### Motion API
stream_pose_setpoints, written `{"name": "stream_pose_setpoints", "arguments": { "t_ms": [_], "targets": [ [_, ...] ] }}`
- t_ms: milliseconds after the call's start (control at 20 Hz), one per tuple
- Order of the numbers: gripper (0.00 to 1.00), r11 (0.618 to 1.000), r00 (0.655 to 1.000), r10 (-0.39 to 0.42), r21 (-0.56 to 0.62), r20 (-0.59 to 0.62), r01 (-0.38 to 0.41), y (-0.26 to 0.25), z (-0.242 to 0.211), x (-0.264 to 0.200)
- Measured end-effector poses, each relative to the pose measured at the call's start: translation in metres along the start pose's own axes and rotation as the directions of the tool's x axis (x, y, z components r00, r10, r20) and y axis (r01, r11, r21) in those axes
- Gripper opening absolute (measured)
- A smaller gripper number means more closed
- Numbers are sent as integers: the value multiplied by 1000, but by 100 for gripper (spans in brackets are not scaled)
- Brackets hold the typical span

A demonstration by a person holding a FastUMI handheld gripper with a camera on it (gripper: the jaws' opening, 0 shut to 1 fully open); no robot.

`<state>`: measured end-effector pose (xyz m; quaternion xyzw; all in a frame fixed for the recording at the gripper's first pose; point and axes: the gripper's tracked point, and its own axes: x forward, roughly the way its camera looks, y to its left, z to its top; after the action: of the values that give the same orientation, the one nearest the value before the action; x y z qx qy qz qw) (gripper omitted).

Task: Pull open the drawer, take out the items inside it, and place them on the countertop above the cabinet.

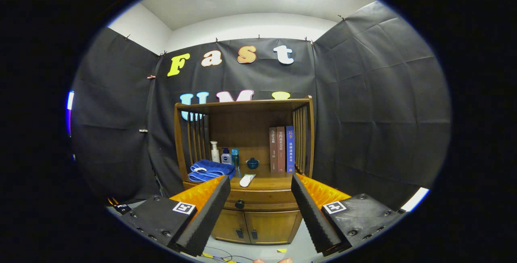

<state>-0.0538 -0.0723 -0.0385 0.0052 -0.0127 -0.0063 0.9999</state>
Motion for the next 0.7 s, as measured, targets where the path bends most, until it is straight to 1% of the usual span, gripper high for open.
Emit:
{"name": "stream_pose_setpoints", "arguments": {
  "t_ms": [450, 550, 700],
  "targets": [
    [99, 1000, 999, 25, 5, -24, -25, 28, 20, -51],
    [99, 1000, 1000, 11, -5, -23, -11, 27, 22, -56],
    [99, 1000, 1000, 0, 22, -23, 0, 29, 24, -63]
  ]
}}
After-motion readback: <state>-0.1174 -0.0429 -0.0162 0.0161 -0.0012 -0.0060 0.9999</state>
